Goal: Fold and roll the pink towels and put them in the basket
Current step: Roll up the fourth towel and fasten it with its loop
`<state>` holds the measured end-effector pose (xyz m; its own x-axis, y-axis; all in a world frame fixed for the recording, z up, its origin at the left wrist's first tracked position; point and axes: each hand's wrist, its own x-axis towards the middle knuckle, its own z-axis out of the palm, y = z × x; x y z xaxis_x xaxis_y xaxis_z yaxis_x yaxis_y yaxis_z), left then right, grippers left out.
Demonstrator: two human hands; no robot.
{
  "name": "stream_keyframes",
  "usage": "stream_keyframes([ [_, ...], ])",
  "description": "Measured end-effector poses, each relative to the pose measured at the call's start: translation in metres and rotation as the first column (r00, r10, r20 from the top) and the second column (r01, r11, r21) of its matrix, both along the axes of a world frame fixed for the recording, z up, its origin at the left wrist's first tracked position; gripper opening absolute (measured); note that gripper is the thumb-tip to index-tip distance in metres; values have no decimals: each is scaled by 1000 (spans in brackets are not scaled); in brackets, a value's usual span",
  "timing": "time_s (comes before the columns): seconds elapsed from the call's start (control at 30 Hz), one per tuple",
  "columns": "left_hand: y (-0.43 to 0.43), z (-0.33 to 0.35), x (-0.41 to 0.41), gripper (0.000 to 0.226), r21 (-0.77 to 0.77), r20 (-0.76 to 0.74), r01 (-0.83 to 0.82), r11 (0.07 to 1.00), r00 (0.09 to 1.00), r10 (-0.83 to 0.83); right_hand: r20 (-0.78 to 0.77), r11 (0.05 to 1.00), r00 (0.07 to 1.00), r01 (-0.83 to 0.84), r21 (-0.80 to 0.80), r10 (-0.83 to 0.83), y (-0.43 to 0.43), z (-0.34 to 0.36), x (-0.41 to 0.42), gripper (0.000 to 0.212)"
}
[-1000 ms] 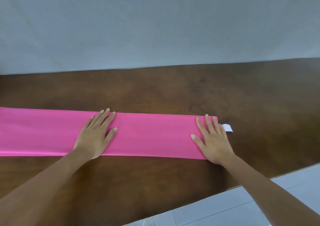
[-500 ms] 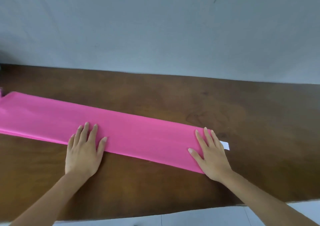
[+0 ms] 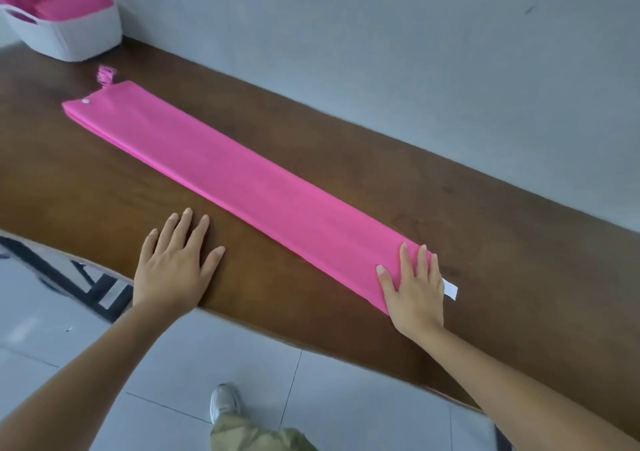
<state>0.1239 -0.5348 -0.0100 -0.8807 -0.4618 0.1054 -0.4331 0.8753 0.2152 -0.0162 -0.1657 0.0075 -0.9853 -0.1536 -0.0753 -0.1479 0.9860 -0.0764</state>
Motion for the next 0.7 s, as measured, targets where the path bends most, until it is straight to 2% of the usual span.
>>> stream_keyframes([
  [0.27,48,1,30,72,117,0,-117,986,993,117,-18,1000,1000,-17,-16,17,2,3,2,86],
  [0.47,94,11,33,63,164,19,-148,975,989,147,-20,998,999,-37,-43,36,5,3,4,86],
  [0.7,173,21,14,54,206,-105,-134,969,982,158,67,985,994,-77,-157,88,14,5,-6,80],
])
